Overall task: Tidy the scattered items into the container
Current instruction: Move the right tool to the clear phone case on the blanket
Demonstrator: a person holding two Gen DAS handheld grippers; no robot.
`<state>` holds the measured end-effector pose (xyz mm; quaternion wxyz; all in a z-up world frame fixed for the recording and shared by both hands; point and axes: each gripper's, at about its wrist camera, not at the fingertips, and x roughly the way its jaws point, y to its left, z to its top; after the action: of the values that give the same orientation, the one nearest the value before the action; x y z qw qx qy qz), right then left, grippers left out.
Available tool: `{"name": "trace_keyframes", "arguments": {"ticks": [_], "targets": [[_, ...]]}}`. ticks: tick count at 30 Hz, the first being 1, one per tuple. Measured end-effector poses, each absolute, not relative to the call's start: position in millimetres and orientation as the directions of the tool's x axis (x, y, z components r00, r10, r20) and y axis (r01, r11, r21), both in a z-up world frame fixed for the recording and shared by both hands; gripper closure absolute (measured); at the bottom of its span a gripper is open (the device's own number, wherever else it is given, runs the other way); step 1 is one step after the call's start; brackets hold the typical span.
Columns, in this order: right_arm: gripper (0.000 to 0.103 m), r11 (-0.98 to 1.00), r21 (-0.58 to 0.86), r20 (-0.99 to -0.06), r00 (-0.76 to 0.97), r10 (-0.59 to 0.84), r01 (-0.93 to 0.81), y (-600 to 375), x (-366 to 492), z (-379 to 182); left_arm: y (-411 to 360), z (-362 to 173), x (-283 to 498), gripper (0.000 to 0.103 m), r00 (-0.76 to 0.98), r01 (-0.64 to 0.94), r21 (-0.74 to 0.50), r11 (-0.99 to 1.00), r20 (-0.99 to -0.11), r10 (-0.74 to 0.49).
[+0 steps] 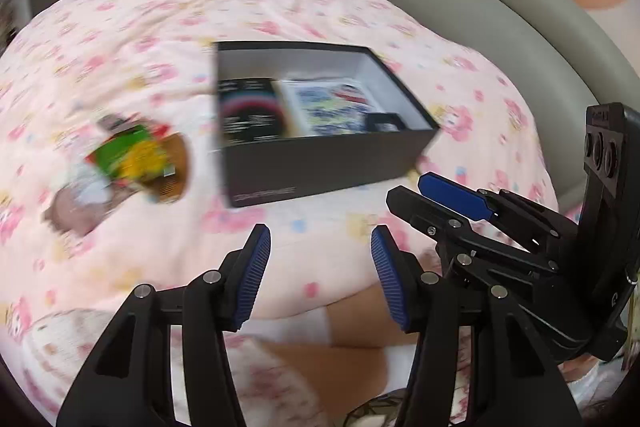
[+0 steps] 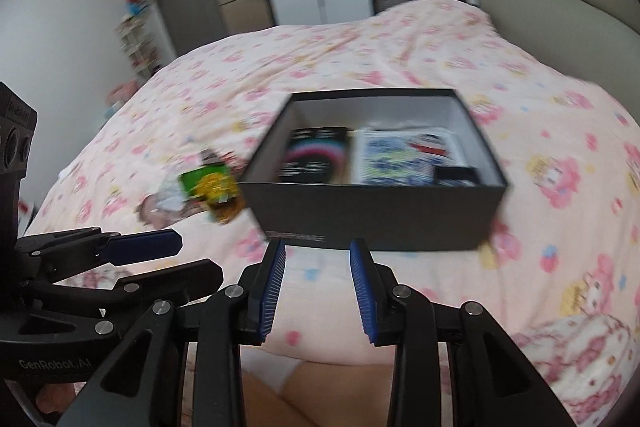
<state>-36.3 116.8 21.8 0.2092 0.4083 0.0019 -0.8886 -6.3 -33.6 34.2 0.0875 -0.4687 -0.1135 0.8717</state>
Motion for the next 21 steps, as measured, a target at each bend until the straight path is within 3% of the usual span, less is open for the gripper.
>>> {"name": "trace_keyframes", "arguments": {"ticks": [7, 14, 20, 21], "targets": [[0.073, -0.785, 0.237, -0.709, -0.450, -0.542, 0.572, 18.0, -42.7, 22.2, -131.9, 35.3, 29.5, 0.049, -0.592, 0.133, -0.275, -0.952, -0.793, 0.147], [0.073, -0.809, 0.198, -0.773, -0.418, -0.476, 0.554, -35.9, -75.2, -13.4, -249.4, 1.4, 52.2, 0.049, -0.580, 0.345, -0.319, -0.883, -0.812, 0.067], [0.073, -0.756, 0.189, -0.842, -0.293, -0.453, 0.626, -92.3, -107.3, -47.4, -298.6, -38.4, 28.9, 0.052, -0.573, 0.369, -0.417, -0.831, -0.806, 0.150], [0.073, -0.756, 0.191, -0.854, -0.274, -0.442, 0.626, -99.0, -111.3, -55.6, -305.4, -46.3, 22.8, 0.060, -0.575, 0.375, -0.440, -0.816, -0.801, 0.168]]}}
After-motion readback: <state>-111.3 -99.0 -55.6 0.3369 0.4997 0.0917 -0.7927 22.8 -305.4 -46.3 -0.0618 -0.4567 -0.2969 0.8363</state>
